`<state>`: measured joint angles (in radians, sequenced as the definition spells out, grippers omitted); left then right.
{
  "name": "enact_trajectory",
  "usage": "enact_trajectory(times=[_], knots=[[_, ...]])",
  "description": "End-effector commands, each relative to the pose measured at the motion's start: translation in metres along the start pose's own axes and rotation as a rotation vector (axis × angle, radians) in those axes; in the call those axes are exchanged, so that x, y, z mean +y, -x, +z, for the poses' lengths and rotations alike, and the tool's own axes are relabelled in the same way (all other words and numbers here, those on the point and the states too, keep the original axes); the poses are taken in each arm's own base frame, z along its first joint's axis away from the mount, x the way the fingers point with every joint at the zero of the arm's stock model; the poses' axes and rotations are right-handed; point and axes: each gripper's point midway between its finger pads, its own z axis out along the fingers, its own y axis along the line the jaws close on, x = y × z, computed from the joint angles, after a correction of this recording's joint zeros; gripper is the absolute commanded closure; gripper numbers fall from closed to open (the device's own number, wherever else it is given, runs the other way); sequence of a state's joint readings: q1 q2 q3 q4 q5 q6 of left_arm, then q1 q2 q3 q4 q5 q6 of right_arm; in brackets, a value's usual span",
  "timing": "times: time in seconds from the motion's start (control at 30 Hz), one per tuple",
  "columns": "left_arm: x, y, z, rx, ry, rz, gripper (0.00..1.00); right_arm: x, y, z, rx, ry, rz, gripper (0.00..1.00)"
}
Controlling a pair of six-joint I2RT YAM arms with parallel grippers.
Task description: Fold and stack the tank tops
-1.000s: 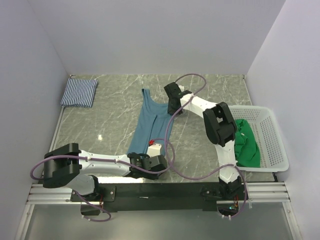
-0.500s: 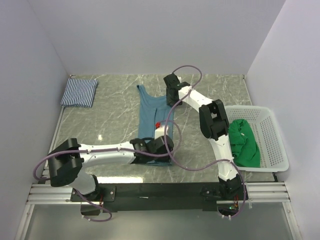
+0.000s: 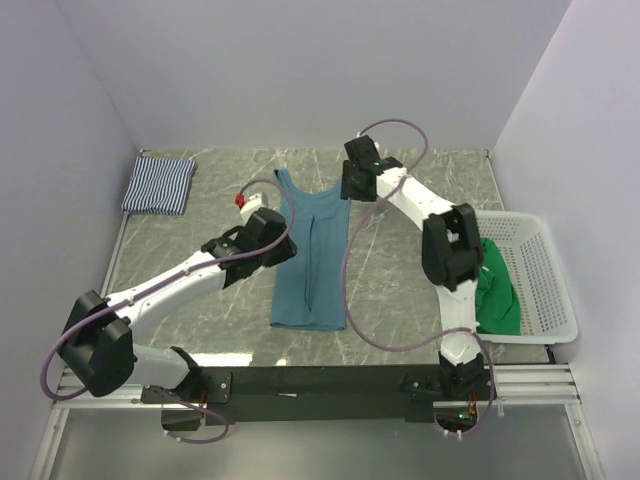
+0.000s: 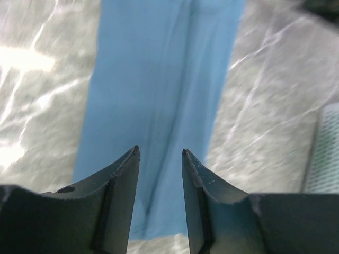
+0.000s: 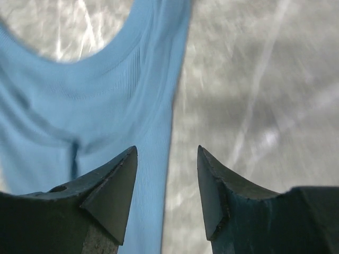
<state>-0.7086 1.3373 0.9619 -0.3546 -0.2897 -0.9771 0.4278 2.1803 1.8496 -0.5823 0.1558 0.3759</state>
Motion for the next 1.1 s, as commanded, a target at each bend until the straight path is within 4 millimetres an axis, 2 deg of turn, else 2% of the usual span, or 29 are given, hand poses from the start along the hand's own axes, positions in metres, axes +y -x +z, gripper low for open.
enact_trajectory(times=[0.0, 0.03, 0.07, 0.1, 0.13, 0.17, 0.2, 0.23, 0.27, 0.33, 0.37, 0.4, 0.47, 0.5, 0.6, 0.67, 0.7, 0.87, 1.07], knots=[[0.020, -0.016, -0.006, 0.033, 0.001, 0.015, 0.57, 0.004, -0.002, -0.053, -0.060, 0.043, 0.101, 0.44], [0.023, -0.017, -0.007, 0.031, 0.003, 0.006, 0.57, 0.013, -0.004, -0.071, -0.089, 0.081, 0.106, 0.45], [0.025, -0.020, -0.008, 0.036, 0.003, 0.002, 0.57, 0.016, -0.019, -0.076, -0.074, 0.091, 0.092, 0.46], [0.035, -0.030, -0.006, 0.057, 0.017, 0.001, 0.58, 0.006, -0.053, -0.071, -0.028, 0.044, 0.088, 0.46], [0.036, -0.032, -0.008, 0.061, 0.004, -0.003, 0.59, 0.010, -0.057, -0.085, -0.055, 0.065, 0.087, 0.47], [0.038, -0.036, -0.008, 0.068, -0.004, -0.006, 0.61, 0.025, -0.080, -0.092, -0.045, 0.080, 0.037, 0.47], [0.039, -0.046, -0.007, 0.091, -0.035, -0.004, 0.62, 0.016, -0.112, -0.090, -0.005, 0.041, 0.030, 0.47], [0.038, -0.048, -0.009, 0.096, -0.054, -0.002, 0.63, 0.019, -0.118, -0.101, -0.025, 0.043, 0.030, 0.48], [0.038, -0.056, -0.009, 0.122, -0.072, 0.007, 0.65, 0.020, -0.151, -0.103, 0.015, 0.045, 0.005, 0.49], [0.036, -0.062, -0.011, 0.131, -0.084, 0.026, 0.66, 0.024, -0.165, -0.117, 0.007, 0.071, 0.024, 0.49], [0.040, -0.066, -0.012, 0.135, -0.071, 0.033, 0.66, 0.035, -0.181, -0.125, 0.019, 0.104, 0.011, 0.49], [0.046, -0.072, -0.013, 0.141, -0.043, 0.038, 0.66, 0.030, -0.200, -0.126, 0.040, 0.096, 0.000, 0.49], [0.056, -0.083, -0.017, 0.154, -0.023, 0.039, 0.65, 0.033, -0.215, -0.139, 0.035, 0.112, 0.006, 0.49], [0.059, -0.087, -0.019, 0.155, -0.016, 0.016, 0.64, 0.032, -0.235, -0.142, 0.056, 0.112, -0.022, 0.49], [0.071, -0.100, -0.026, 0.151, 0.001, -0.009, 0.59, 0.027, -0.263, -0.150, 0.082, 0.116, -0.011, 0.48], [0.079, -0.107, -0.031, 0.140, 0.016, -0.003, 0.54, 0.027, -0.269, -0.155, 0.080, 0.129, 0.030, 0.48], [0.080, -0.110, -0.033, 0.143, 0.016, -0.015, 0.53, 0.024, -0.281, -0.155, 0.103, 0.139, 0.028, 0.48], [0.093, -0.127, -0.031, 0.168, 0.021, -0.020, 0.51, 0.029, -0.295, -0.162, 0.119, 0.206, 0.086, 0.48], [0.102, -0.134, -0.030, 0.180, 0.030, -0.024, 0.51, 0.025, -0.311, -0.157, 0.147, 0.206, 0.115, 0.49]])
